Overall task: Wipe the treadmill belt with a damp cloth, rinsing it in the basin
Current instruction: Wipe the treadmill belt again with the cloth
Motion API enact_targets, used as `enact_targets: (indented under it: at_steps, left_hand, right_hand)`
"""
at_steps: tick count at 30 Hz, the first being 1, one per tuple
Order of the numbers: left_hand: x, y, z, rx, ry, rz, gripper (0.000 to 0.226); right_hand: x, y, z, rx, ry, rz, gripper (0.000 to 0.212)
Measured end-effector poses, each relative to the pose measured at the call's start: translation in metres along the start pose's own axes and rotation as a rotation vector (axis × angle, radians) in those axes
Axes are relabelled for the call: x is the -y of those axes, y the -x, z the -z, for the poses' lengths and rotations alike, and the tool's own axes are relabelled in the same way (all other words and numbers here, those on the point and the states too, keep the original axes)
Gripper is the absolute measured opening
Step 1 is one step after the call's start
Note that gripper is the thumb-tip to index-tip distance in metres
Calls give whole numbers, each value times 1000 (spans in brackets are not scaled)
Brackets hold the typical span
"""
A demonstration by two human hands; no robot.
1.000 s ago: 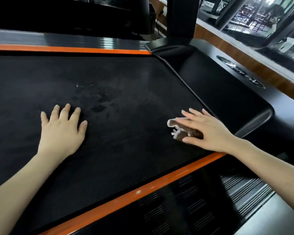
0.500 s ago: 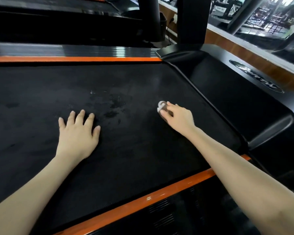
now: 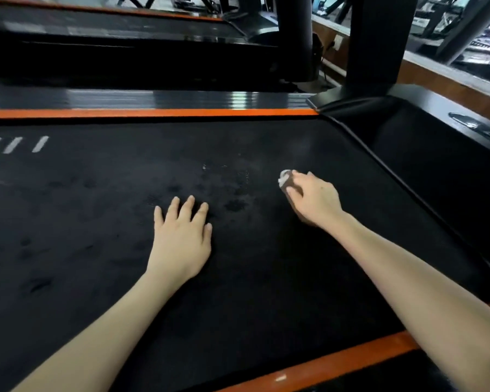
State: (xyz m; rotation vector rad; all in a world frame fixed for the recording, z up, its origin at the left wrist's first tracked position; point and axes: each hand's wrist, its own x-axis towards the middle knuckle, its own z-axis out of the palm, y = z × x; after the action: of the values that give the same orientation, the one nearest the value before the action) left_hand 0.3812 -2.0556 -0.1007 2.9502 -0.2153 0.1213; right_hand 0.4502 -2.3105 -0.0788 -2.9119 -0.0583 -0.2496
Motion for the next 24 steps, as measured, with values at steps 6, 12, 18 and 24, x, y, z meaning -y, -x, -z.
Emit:
enact_targets:
  at_steps: [6,12,18,24]
  left_hand:
    - [1,-4,-4,-12,-16,7,55]
    - [2,-1,-4,-9,6,-18,81]
    - [22,-24,10,-106,63,-6,50]
    - [42,-77,7,24,-121,4,55]
  right_hand:
    - [71,54,-6,99,-120,333,30]
    - [49,13,-12,62,-67,288,33]
    - [28,-52,-25,24,14,16,32]
    - [25,-65,-28,-35,43,23,36]
